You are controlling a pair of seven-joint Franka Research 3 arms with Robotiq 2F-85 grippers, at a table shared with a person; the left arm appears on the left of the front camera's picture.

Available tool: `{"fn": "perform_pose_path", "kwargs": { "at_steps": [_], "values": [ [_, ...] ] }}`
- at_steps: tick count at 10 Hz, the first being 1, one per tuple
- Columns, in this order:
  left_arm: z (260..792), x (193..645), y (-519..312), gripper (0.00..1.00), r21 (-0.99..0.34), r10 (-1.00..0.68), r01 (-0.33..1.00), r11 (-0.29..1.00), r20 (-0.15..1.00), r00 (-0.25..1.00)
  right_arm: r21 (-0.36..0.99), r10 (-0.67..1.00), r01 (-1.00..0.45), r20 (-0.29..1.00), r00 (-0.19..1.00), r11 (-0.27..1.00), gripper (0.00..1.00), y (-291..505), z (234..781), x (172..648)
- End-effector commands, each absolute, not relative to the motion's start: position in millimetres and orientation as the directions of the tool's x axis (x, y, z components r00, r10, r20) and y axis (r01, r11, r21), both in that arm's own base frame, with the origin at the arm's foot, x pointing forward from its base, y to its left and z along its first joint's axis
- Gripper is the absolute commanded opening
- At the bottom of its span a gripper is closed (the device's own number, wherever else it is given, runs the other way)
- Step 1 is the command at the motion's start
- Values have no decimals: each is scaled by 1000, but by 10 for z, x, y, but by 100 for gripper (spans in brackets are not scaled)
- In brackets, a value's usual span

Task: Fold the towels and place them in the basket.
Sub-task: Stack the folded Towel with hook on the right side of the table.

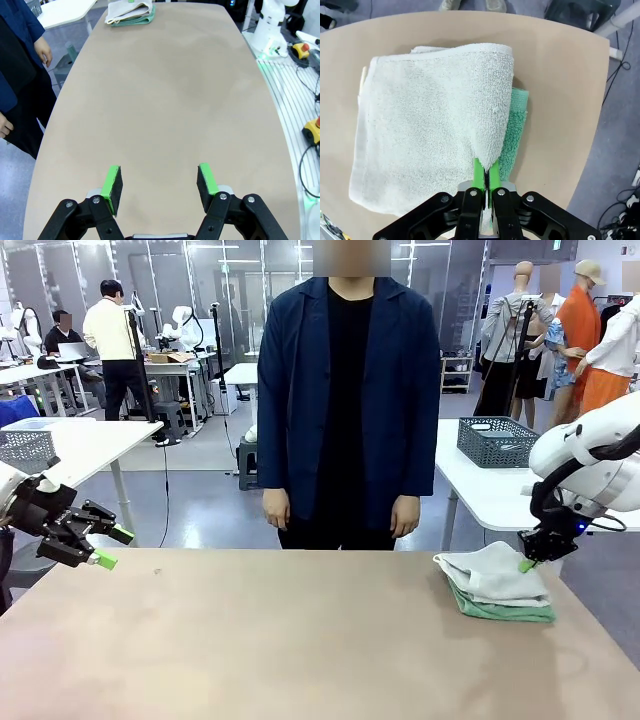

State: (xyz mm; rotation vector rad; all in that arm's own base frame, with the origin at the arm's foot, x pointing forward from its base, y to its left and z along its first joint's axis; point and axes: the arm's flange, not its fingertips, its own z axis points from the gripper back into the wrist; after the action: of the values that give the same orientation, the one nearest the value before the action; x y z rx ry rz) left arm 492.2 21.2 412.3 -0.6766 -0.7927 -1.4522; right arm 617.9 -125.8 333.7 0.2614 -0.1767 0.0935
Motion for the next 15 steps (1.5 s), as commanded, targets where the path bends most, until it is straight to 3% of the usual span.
{"fn": "perform_pose_path", "kwargs": {
  "at_steps": [1, 2, 3, 4, 5, 6, 7, 8, 9, 10, 12, 15],
  "values": [
    [4128, 4921, 213, 77, 69, -588, 997, 23, 808, -43, 260, 22, -68, 175, 984, 963, 4, -1246, 3336, 6204],
    [4128, 4921, 213, 77, 69, -588, 997, 23, 808, -43, 262, 9, -55, 173, 985, 964, 24, -1246, 3324, 6193],
    [4128, 4921, 213, 77, 69, -588, 997, 23, 808, -43, 258, 3, -49, 177, 984, 965, 24, -1243, 3339, 6168],
    [4128, 4921, 213, 77, 69, -588, 997, 23, 808, -43, 251, -3, -46, 190, 982, 967, 44, -1257, 3393, 6130],
    [4128, 4921, 213, 77, 69, -588, 997, 23, 808, -43, 241, -8, -42, 205, 979, 970, 28, -1282, 3475, 6087],
    [4128, 4921, 213, 77, 69, -588, 997, 23, 808, -43, 217, -19, -30, 221, 975, 976, 64, -1315, 3612, 6020],
    [4128, 4921, 213, 77, 69, -588, 997, 23, 808, -43, 193, -22, -25, 238, 971, 981, 49, -1338, 3802, 5907],
    [4128, 4921, 213, 77, 69, -588, 997, 23, 808, -43, 168, -37, -5, 250, 968, 986, 84, -1328, 4081, 5713],
    [4128, 4921, 213, 77, 69, -588, 997, 23, 808, -43, 129, -41, 4, 285, 958, 992, 69, -1262, 4464, 5365],
    [4128, 4921, 213, 77, 69, -588, 997, 23, 808, -43, 101, -57, 21, 364, 930, 995, 100, -1138, 4989, 4830],
    [4128, 4921, 213, 77, 69, -588, 997, 23, 808, -43, 192, -154, 76, 433, 888, 978, 100, -925, 5763, 3925],
    [4128, 4921, 213, 77, 69, -588, 997, 23, 808, -43, 233, -173, 67, 470, 866, 970, 100, -516, 6373, 3042]
  ]
}}
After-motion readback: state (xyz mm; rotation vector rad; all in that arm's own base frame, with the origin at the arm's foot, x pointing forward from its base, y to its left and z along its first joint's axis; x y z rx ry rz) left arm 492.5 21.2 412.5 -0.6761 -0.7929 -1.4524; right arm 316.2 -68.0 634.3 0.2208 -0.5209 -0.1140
